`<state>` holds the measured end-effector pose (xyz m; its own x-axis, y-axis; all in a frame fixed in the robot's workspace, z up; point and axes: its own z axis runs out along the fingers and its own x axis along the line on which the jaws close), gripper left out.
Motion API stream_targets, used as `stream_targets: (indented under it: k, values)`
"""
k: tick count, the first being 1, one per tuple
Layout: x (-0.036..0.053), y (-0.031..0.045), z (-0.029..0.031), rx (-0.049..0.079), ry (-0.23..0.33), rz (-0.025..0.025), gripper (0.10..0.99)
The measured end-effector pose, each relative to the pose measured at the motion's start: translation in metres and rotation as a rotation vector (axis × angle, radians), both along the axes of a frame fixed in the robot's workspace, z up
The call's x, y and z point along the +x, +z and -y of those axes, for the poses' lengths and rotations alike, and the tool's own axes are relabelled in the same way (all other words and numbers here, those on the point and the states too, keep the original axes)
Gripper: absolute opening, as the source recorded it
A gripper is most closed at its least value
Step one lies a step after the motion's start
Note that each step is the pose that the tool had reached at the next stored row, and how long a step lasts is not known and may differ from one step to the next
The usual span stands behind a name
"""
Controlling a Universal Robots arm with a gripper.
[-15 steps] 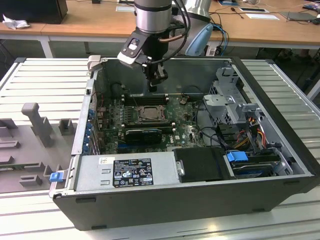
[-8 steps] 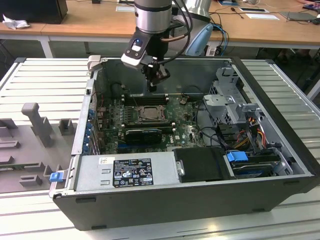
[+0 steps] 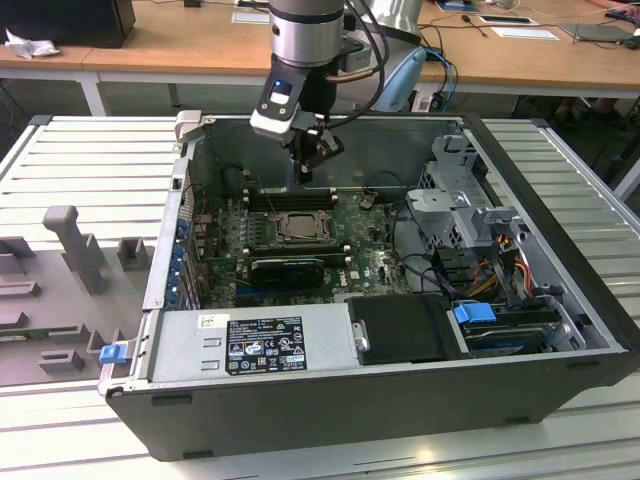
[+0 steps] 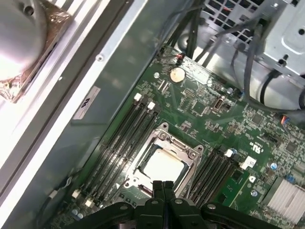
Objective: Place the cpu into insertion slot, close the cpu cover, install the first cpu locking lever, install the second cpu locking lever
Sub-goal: 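Install the first cpu locking lever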
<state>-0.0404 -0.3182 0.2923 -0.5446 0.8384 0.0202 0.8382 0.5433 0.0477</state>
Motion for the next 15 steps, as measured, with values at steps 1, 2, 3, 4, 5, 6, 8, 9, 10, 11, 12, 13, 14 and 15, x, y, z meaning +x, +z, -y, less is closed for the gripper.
stream_targets:
  k: [1,2,3,4,5,6,8,9,10,11,12,13,14,15]
  values:
    - [0.0000,0.0000,0.0000,0.000,0.018,0.0000,0.106]
    - [0.0000,0.0000,0.0000,0.000,0.028,0.0000,0.106]
    - [0.0000,0.0000,0.0000,0.000,0.037,0.0000,0.106]
    - [0.0000,0.0000,0.0000,0.000,0.051,0.0000,0.106]
    - [0.0000,0.0000,0.0000,0.000,0.063,0.0000,0.106]
    - [0.0000,0.0000,0.0000,0.000,0.081,0.0000,0.106]
    - [0.0000,0.0000,0.0000,0.000,0.104,0.0000,0.106]
    - [0.0000,0.0000,0.0000,0.000,0.111,0.0000,0.106]
    - [0.0000,0.0000,0.0000,0.000,0.118,0.0000,0.106]
    - [0.0000,0.0000,0.0000,0.000,0.124,0.0000,0.106]
    - [0.0000,0.0000,0.0000,0.000,0.131,0.0000,0.106]
    - [0.0000,0.0000,0.0000,0.000,0.137,0.0001,0.106]
    - [0.0000,0.0000,0.0000,0.000,0.149,0.0000,0.106]
    - [0.0000,0.0000,0.0000,0.000,0.161,0.0000,0.106]
